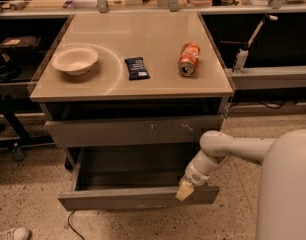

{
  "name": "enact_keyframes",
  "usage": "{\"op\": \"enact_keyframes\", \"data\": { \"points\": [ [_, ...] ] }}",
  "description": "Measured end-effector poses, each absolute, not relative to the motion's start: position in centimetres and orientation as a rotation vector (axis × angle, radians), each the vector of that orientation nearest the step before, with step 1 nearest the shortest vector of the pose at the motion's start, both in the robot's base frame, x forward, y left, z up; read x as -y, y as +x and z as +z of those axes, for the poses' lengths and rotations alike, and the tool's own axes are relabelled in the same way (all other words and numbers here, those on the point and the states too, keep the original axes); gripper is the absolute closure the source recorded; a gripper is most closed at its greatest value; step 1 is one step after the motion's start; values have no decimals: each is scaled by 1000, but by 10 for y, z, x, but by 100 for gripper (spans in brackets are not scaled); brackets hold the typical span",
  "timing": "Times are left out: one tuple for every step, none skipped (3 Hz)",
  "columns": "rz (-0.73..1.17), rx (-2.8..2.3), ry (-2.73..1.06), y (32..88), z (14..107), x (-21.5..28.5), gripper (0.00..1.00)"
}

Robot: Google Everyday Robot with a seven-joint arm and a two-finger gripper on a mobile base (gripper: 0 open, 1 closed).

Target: Open middle drawer

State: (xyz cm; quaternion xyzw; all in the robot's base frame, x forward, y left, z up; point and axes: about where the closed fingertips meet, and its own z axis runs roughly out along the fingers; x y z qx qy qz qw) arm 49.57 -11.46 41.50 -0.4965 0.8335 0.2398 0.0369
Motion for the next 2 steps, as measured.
{"op": "enact_keyframes", "data": {
  "points": [
    [714,-2580,-1534,493,417,119,100],
    [692,-2593,-1524,490,418,122,100]
  ]
}}
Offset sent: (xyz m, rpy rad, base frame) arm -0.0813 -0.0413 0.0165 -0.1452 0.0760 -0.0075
